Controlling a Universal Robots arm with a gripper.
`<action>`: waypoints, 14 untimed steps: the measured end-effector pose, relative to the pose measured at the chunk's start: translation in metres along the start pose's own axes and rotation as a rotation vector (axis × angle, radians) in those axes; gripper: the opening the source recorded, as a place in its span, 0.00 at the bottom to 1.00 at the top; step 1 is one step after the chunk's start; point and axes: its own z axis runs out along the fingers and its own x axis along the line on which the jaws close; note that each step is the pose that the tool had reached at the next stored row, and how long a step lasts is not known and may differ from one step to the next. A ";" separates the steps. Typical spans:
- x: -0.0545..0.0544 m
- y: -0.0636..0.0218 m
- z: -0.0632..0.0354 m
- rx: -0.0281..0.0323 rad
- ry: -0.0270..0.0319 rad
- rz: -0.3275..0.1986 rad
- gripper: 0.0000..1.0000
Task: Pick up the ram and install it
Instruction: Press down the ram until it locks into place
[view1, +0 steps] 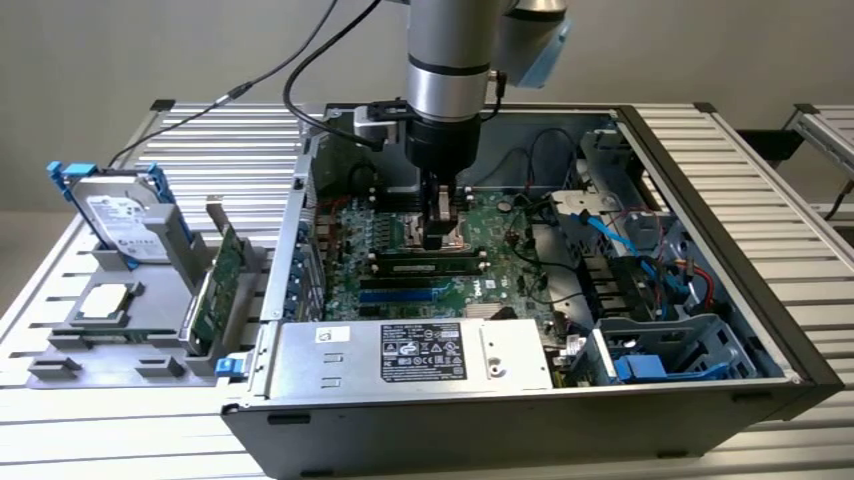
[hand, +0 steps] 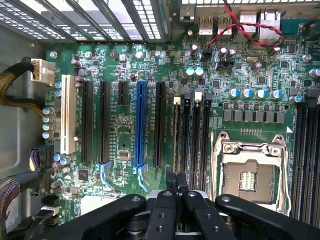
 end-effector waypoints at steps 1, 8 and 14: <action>0.000 0.0000 0.0000 0.0000 0.0000 0.000 0.11; 0.000 0.0000 0.0000 0.0000 0.0001 0.000 0.11; 0.000 0.0000 0.0000 0.0000 0.0001 0.000 0.11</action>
